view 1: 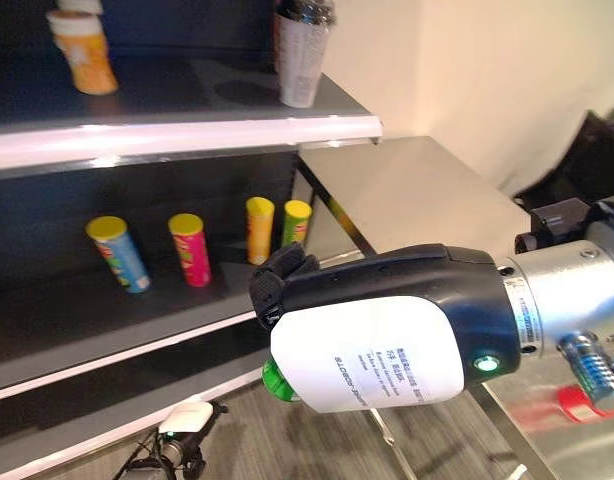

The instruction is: Put the goods on the table back onto the shelves and tidy them up.

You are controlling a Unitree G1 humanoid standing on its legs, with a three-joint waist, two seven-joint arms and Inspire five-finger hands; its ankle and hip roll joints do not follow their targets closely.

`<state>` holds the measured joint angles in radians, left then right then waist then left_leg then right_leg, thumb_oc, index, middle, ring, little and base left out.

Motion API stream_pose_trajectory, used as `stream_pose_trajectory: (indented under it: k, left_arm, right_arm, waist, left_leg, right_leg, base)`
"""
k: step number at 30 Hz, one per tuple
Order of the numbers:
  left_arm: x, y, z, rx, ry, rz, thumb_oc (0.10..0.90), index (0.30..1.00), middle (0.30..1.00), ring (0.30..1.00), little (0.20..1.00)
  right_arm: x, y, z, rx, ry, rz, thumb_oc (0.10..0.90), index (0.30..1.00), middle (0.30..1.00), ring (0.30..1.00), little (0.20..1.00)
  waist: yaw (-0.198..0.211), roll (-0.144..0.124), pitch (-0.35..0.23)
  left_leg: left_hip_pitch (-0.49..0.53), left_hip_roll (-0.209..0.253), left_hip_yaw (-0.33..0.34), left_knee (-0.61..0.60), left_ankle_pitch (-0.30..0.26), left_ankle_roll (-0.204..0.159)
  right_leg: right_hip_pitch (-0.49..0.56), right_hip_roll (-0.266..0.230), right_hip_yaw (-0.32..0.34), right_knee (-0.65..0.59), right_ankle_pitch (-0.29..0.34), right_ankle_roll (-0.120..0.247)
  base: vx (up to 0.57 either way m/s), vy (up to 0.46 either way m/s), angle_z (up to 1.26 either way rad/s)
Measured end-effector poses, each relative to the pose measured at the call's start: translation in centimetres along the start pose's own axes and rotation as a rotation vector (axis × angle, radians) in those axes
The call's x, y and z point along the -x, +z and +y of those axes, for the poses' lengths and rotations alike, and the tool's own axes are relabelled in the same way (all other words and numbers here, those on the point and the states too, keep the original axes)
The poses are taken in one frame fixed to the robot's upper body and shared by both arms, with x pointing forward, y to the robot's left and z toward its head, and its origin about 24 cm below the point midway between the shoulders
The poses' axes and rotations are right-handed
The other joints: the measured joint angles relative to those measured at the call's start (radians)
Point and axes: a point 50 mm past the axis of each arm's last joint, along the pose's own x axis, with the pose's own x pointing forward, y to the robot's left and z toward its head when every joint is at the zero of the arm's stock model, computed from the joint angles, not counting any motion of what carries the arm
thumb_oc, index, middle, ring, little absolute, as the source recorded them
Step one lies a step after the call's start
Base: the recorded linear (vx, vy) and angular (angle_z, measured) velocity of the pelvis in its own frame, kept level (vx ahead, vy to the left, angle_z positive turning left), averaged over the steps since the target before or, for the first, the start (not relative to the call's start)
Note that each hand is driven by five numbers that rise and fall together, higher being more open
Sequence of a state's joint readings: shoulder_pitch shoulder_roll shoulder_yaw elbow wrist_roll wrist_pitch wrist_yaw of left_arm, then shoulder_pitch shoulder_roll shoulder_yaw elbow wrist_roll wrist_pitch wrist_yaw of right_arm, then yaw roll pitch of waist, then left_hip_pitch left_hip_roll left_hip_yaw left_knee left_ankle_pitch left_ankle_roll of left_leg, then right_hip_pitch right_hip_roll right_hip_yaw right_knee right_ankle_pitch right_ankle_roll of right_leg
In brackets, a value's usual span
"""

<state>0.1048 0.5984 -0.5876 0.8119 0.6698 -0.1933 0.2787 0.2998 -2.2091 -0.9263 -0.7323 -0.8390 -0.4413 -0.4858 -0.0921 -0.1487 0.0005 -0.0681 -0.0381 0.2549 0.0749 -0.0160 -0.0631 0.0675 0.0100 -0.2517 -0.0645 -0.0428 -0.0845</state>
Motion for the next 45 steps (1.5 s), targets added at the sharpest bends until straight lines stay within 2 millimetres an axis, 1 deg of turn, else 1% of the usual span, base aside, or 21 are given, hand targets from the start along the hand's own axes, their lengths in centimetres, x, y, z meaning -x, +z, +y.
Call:
stream_pose_trajectory:
  k: [2,3,4,6,9,10,11,12,13,16,17,19,21,25,28,30,32,33,35,40,45]
  left_arm:
    - [0.9,-2.1,-0.6,-0.039,-0.051,0.065,0.8,0.9,0.9,0.9,0.9]
    - [1.5,-3.0,-0.9,-0.053,-0.069,0.09,0.8,0.9,0.9,0.9,0.9]
    - [1.9,-3.4,-1.6,-0.071,-0.101,0.108,0.8,0.9,0.9,0.9,0.9]
    - [0.5,-1.6,0.2,-0.148,-0.056,0.002,0.8,0.9,0.9,0.9,0.9]
    - [-1.9,4.1,3.5,-0.255,0.048,-0.256,0.8,0.9,0.9,0.9,0.9]
    - [-2.3,5.6,4.8,-0.329,0.064,-0.338,0.8,0.9,0.9,0.9,0.9]
    - [-2.7,6.4,6.0,-0.397,0.07,-0.391,0.8,0.9,0.9,0.9,0.9]
    - [-2.6,7.0,6.7,-0.503,0.055,-0.465,0.8,0.9,0.9,0.9,0.9]
    - [-2.4,7.1,7.0,-0.553,0.038,-0.503,0.8,0.9,0.9,0.9,0.9]
    - [-2.3,5.7,6.8,-0.537,0.015,-0.459,0.8,0.9,0.9,0.9,0.9]
    - [-2.3,4.8,7.3,-0.491,0.04,-0.397,0.8,0.9,0.9,0.9,0.9]
    - [-1.4,2.4,7.1,-0.487,0.019,-0.317,0.8,0.9,0.9,0.9,0.9]
    - [-0.3,0.1,5.1,-0.404,-0.028,-0.22,0.8,0.9,0.9,0.9,0.9]
    - [0.8,-1.5,2.0,-0.367,-0.136,-0.133,0.8,0.9,0.9,0.9,0.9]
    - [-0.1,0.8,1.0,-0.319,-0.129,-0.18,0.8,0.9,0.9,0.9,0.9]
    - [-0.9,4.4,2.1,-0.216,-0.012,-0.269,0.8,0.9,0.9,0.9,0.9]
    - [-0.7,4.5,0.1,-0.103,-0.006,-0.204,0.8,0.9,0.9,0.9,0.9]
    - [-0.6,3.1,-0.7,-0.18,-0.08,-0.16,0.8,0.9,0.9,0.9,0.9]
    - [-0.7,2.3,0.3,-0.224,-0.07,-0.166,0.8,0.9,0.9,0.9,0.9]
    - [-1.0,0.7,1.8,-0.229,-0.027,-0.1,0.8,0.9,0.9,0.9,0.9]
    - [-0.3,0.2,-0.5,-0.198,-0.09,-0.046,0.8,0.9,0.9,0.9,0.9]
  right_arm:
    - [-0.8,0.5,-0.4,0.0,-0.028,-0.067,0.4,0.3,0.3,0.3,0.3]
    - [-0.6,0.6,-0.2,-0.034,-0.032,-0.043,0.4,0.3,0.3,0.3,0.3]
    - [-0.3,0.6,0.0,-0.04,-0.011,-0.021,0.4,0.3,0.3,0.3,0.3]
    - [0.2,0.5,0.0,-0.044,-0.011,0.015,0.4,0.3,0.3,0.3,0.3]
    - [3.4,0.5,2.2,-0.136,0.049,0.269,0.4,0.3,0.3,0.3,0.3]
    - [3.6,1.4,2.2,-0.172,0.04,0.297,0.4,0.3,0.3,0.3,0.3]
    - [3.6,1.8,1.5,-0.167,0.002,0.315,0.4,0.3,0.3,0.3,0.3]
    - [3.5,1.2,1.1,-0.122,-0.011,0.308,0.4,0.3,0.3,0.3,0.3]
    - [3.6,0.9,1.0,-0.103,-0.012,0.311,0.4,0.3,0.3,0.3,0.3]
    - [4.3,1.1,2.0,-0.165,-0.008,0.368,0.4,0.3,0.3,0.3,0.3]
    - [6.6,1.3,4.8,-0.27,0.083,0.492,0.4,0.3,0.3,0.3,0.3]
    - [11.7,0.0,11.2,-0.326,0.499,0.649,0.4,0.3,0.3,0.3,0.3]
    - [10.2,-1.2,12.5,-0.346,0.479,0.678,0.4,0.3,0.3,0.3,0.3]
    - [6.1,-1.2,11.3,-0.388,0.297,0.587,0.4,0.3,0.3,0.3,0.3]
    - [5.2,0.4,11.5,-0.46,0.306,0.543,0.4,0.3,0.3,0.3,0.3]
    - [4.9,4.2,5.1,-0.491,0.23,0.475,0.4,0.3,0.3,0.3,0.3]
    - [2.6,6.2,1.2,-0.513,0.066,0.312,0.4,0.3,0.3,0.3,0.3]
    - [0.9,6.8,0.2,-0.515,-0.045,0.161,0.4,0.3,0.3,0.3,0.3]
    - [0.2,5.9,0.3,-0.442,-0.076,0.089,0.4,0.3,0.3,0.3,0.3]
    - [1.4,3.4,1.4,-0.298,0.015,0.098,0.4,0.3,0.3,0.3,0.3]
    - [3.2,1.3,3.2,-0.225,0.186,0.089,0.4,0.3,0.3,0.3,0.3]
  waist:
    - [-0.021,-0.006,0.015]
    - [-0.029,-0.012,0.029]
    - [-0.03,0.017,0.048]
    - [-0.049,0.041,0.055]
    - [-0.081,0.146,0.053]
    - [-0.11,0.138,0.043]
    - [-0.108,0.11,0.036]
    - [-0.102,0.132,0.042]
    - [-0.094,0.138,0.044]
    - [-0.056,0.135,0.036]
    - [-0.018,0.105,0.025]
    - [0.028,0.071,0.043]
    - [0.025,0.058,0.05]
    - [0.021,0.034,0.041]
    - [0.03,0.0,0.017]
    - [0.014,0.033,0.037]
    - [-0.042,0.03,0.032]
    - [-0.09,-0.025,0.013]
    - [-0.121,-0.013,-0.003]
    - [-0.201,-0.077,-0.04]
    - [-0.186,-0.027,-0.026]
  left_leg:
    - [-0.092,0.151,0.098,0.187,-0.075,-0.123]
    - [-0.079,0.269,0.183,0.21,-0.074,-0.13]
    - [-0.036,0.426,0.138,0.193,-0.039,-0.196]
    - [0.016,0.531,0.094,0.164,0.048,-0.197]
    - [0.068,0.452,0.028,0.033,0.144,-0.159]
    - [0.097,0.327,0.069,-0.064,0.054,-0.154]
    - [0.094,0.207,0.081,-0.101,0.035,-0.102]
    - [0.106,0.122,0.085,-0.158,0.049,-0.039]
    - [0.104,0.093,0.081,-0.166,0.043,-0.004]
    - [0.088,0.025,0.055,-0.151,0.02,0.051]
    - [0.077,0.007,0.059,-0.146,0.012,0.064]
    - [0.04,0.01,0.012,-0.141,0.028,0.074]
    - [0.04,0.036,0.03,-0.136,0.027,0.073]
    - [0.054,0.11,0.049,-0.155,0.04,0.05]
    - [0.062,0.143,0.039,-0.14,0.055,0.03]
    - [0.07,0.176,0.054,-0.145,0.056,0.029]
    - [0.131,0.191,0.076,-0.148,0.064,0.015]
    - [0.108,0.219,0.072,-0.037,0.005,-0.082]
    - [0.069,0.256,0.075,-0.091,0.064,-0.091]
    - [0.085,0.245,0.09,-0.166,0.131,-0.085]
    - [0.074,0.212,0.093,-0.166,0.13,-0.08]
  right_leg:
    - [-0.032,-0.027,-0.027,0.019,-0.002,-0.003]
    - [-0.051,-0.043,-0.026,0.047,-0.002,-0.002]
    - [-0.054,-0.034,-0.016,0.068,-0.007,0.012]
    - [-0.088,-0.095,-0.051,0.137,-0.02,0.045]
    - [-0.124,-0.202,-0.074,0.224,-0.011,0.184]
    - [-0.134,-0.314,-0.076,0.221,0.048,0.253]
    - [-0.138,-0.411,-0.078,0.175,0.168,0.241]
    - [-0.173,-0.476,-0.071,0.167,0.313,0.239]
    - [-0.193,-0.513,-0.071,0.173,0.349,0.266]
    - [-0.159,-0.475,-0.096,0.143,0.279,0.303]
    - [-0.152,-0.484,-0.127,0.108,0.284,0.293]
    - [-0.134,-0.449,-0.076,0.094,0.296,0.306]
    - [-0.145,-0.422,-0.032,0.096,0.294,0.339]
    - [-0.143,-0.313,-0.017,0.065,0.234,0.343]
    - [-0.074,-0.265,-0.02,-0.012,0.222,0.315]
    - [-0.089,-0.243,0.001,0.033,0.169,0.317]
    - [-0.038,-0.23,0.002,0.008,0.157,0.288]
    - [-0.001,-0.232,0.008,-0.013,0.13,0.234]
    - [-0.008,-0.182,0.003,-0.006,0.079,0.239]
    - [-0.009,-0.177,-0.026,-0.007,0.048,0.238]
    - [-0.01,-0.211,-0.029,-0.02,0.042,0.261]
  base:
    - [-0.08,0.256,0.57]
    - [0.04,0.322,-0.11]
    - [-0.04,0.246,-0.12]
    - [-0.02,0.416,0.37]
    - [-0.05,0.65,0.85]
    - [-0.1,0.851,1.12]
    - [-0.07,0.662,0.67]
    - [-0.07,0.535,0.22]
    - [-0.08,0.384,0.09]
    - [-0.08,0.24,0.21]
    - [-0.04,0.059,0.42]
    - [-0.04,0.139,0.49]
    - [-0.04,0.062,-0.13]
    - [0.05,-0.027,-0.26]
    - [0.08,-0.104,0.02]
    - [0.17,-0.189,0.01]
    - [0.11,-0.248,-0.63]
    - [0.1,-0.293,-0.68]
    - [0.05,-0.151,-0.39]
    - [0.05,-0.094,0.2]
    - [0.04,-0.075,0.07]
